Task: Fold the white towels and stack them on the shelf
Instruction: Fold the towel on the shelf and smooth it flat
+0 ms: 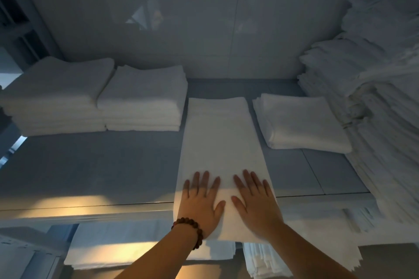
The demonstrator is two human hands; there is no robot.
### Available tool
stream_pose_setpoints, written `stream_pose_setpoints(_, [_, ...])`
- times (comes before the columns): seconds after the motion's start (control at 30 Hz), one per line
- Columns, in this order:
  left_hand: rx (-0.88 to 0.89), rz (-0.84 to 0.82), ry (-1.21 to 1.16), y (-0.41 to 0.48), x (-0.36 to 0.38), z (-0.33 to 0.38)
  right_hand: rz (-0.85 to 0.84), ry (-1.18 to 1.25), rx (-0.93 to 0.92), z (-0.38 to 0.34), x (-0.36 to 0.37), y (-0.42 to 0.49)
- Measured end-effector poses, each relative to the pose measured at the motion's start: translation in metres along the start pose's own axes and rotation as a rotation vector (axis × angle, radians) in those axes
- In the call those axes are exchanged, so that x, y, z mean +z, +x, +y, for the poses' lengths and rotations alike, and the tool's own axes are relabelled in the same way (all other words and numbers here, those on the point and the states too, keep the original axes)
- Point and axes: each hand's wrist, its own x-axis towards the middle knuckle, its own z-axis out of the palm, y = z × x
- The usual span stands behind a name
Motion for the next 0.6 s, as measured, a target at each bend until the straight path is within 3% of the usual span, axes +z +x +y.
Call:
stream_pose_setpoints(0.1, [-0.044,0.042,-0.018,-0.006,-0.015,0.012,0.031,0.021,0.037,-0.008,-0.012,-0.004])
stream_pose_setpoints(0.23, [0.001,0.125,-0.075,0.029,-0.026,0.021,0.268,0.109,-0.011,-0.011,-0.029,0.036])
stream_pose_setpoints(0.37, [0.032,0.069,-0.019,0.09,-0.015,0.013,0.124,0.1,-0.031,-0.002,-0.017,0.096])
stream_pose_setpoints(0.6, [0.018,0.145,0.053,0.192,-0.018,-0.025,0.074,-0.002,0.055,0.033,-0.018,0.184])
